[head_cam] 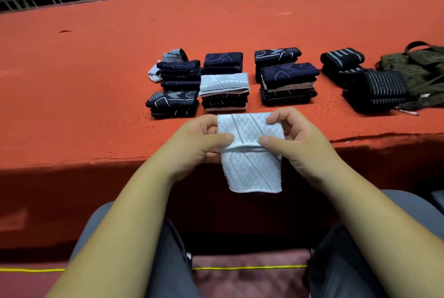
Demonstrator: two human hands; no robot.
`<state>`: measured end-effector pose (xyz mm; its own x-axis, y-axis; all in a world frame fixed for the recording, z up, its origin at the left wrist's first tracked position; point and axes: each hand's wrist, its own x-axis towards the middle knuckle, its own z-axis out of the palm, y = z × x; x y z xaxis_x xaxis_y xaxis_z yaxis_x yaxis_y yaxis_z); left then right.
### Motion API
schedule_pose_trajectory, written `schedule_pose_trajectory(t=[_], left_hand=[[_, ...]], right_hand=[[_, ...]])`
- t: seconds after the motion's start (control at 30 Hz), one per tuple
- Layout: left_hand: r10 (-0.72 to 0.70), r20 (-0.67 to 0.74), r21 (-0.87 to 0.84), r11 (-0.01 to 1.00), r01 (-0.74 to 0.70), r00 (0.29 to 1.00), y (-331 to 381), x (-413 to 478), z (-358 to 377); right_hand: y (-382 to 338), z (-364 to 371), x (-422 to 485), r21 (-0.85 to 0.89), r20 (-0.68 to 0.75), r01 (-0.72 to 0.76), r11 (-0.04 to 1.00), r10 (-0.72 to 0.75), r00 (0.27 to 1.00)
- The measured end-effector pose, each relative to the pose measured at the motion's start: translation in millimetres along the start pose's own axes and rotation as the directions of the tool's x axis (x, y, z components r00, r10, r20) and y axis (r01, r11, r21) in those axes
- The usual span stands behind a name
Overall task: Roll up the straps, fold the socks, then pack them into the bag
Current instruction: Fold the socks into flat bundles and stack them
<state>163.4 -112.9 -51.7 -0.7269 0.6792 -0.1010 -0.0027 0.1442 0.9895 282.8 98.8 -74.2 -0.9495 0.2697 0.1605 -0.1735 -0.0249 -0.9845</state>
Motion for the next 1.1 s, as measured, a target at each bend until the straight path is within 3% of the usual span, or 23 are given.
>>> schedule_pose_trajectory(t=[0.13, 0.2, 0.3, 0.43, 0.67, 0.97, 1.1], left_hand=[[0.024, -0.047, 0.022, 0.999, -0.023, 0.999, 0.9, -0.6, -0.9], [0.052, -0.078, 0.020, 0.999, -0.050, 0.996, 1.7, 0.1, 0.1], [0.103, -0.117, -0.027, 0.994, -0.107, 0.988, 3.2, 1.2, 1.8], [0.119, -0.134, -0.135, 0.981, -0.137, 0.984, 4.1, 3.4, 0.1], [0.048, 0.075, -0.110, 0.993, -0.039, 0.996, -0.7, 1.1, -1.9], [0.157, -0.109, -0.036, 0.986, -0.162, 0.982, -5.7, 9.0, -1.7], [0.118, -0.089, -0.192, 0.972, -0.134, 0.989, -5.5, 10.7, -3.7]], right_hand=[[4.0, -0.5, 1.0, -0.105, -0.015, 0.038, 0.994, -0.040, 0.999], [6.2, 1.5, 2.8, -0.060, -0.039, 0.051, 0.997, -0.053, 0.998], [5.4, 0.7, 5.7, 0.014, -0.050, -0.035, 0.999, 0.036, 0.998], [3.8, -1.0, 3.1, -0.094, 0.012, -0.117, 0.989, 0.118, 0.993], [3.9, 3.2, 0.0, 0.017, -0.050, -0.107, 0.994, 0.108, 0.993], [5.7, 7.3, 2.3, 0.086, -0.005, -0.092, 0.992, 0.093, 0.996], [4.1, 10.5, 3.6, 0.196, 0.044, -0.135, 0.971, 0.128, 0.991]])
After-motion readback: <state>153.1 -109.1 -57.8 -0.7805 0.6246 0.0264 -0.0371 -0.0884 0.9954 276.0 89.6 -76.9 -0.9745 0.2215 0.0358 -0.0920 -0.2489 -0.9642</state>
